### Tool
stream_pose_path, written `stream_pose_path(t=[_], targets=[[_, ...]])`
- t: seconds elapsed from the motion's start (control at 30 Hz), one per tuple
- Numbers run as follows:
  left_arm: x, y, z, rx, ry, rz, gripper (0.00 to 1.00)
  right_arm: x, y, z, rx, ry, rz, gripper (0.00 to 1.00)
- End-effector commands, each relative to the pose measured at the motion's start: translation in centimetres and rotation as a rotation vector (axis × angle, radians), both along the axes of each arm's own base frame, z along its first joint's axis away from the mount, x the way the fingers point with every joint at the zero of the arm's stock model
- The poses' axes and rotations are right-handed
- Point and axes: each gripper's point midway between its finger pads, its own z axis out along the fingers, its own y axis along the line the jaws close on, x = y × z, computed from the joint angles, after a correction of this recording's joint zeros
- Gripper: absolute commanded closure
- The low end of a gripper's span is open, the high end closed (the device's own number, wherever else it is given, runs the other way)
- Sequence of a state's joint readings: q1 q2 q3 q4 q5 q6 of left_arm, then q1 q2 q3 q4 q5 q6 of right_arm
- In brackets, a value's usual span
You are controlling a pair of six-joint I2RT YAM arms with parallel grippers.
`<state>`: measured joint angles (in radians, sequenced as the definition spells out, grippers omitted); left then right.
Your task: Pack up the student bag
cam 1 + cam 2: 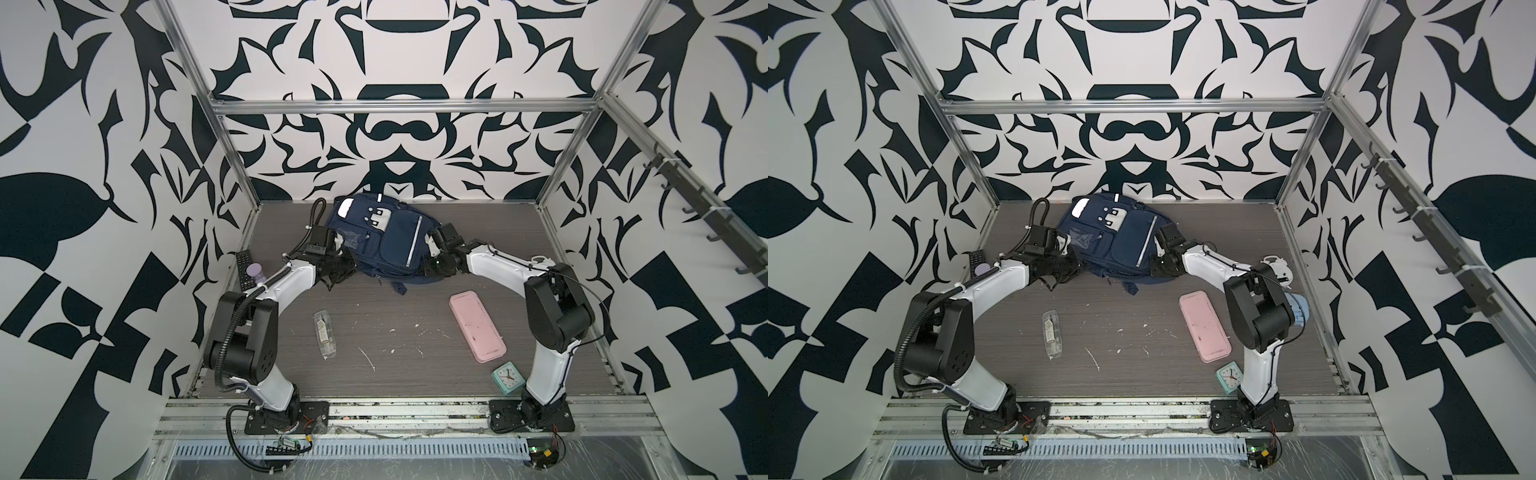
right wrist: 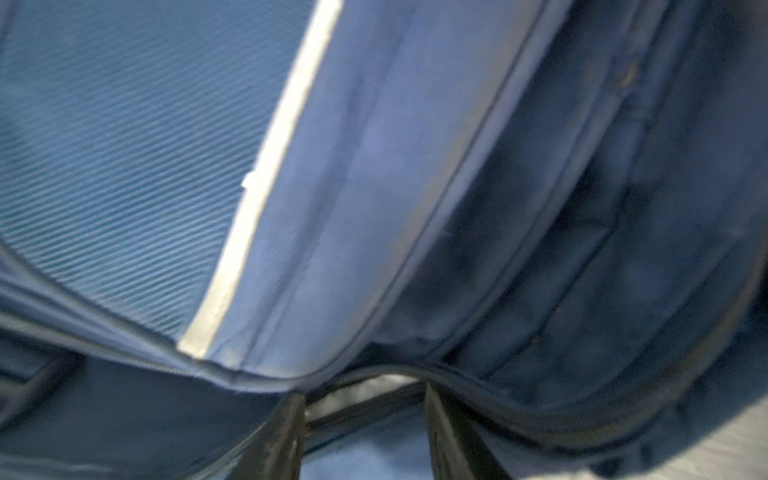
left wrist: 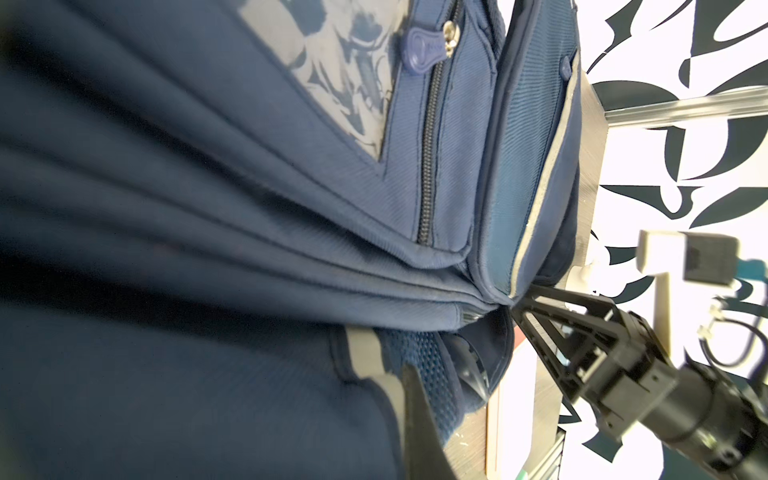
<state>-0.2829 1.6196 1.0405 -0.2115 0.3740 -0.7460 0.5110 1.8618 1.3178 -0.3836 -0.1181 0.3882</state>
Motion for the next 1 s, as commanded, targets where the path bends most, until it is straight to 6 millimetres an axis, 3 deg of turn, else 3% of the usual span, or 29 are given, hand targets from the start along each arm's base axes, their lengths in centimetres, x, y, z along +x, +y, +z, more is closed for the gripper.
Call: stream_pose_path(t=[0.0,0.17,0.37,0.67,0.97], targets=[[-0.1,-1.6,3.5,-0.072,-0.071,-0.043,1.0,-2.3,1.9,4.2,0.016,-0.086,0.054,0.48],[0.3,-2.2,4.4,-0.088,-0.083,-0.048,1.0,-4.9,3.4,6.1,0.055,-0.106,0.065,0.48],[0.4,-2.7,5.1,-0.094,-0.094,-0.044,1.0,-6.4,6.5,7.1,0.149,-0.108,0.101,0.54],[0.1,-2.8,5.8,-0.1,-0.099,-0.051,1.0,-7.0,10.5,6.2,0.187,-0.087,0.159,0.55],[-0.2,-2.8,5.8,-0.099,-0.093,-0.059,1.0,-5.9,12.7,5.2,0.182,-0.08,0.163,0.49]])
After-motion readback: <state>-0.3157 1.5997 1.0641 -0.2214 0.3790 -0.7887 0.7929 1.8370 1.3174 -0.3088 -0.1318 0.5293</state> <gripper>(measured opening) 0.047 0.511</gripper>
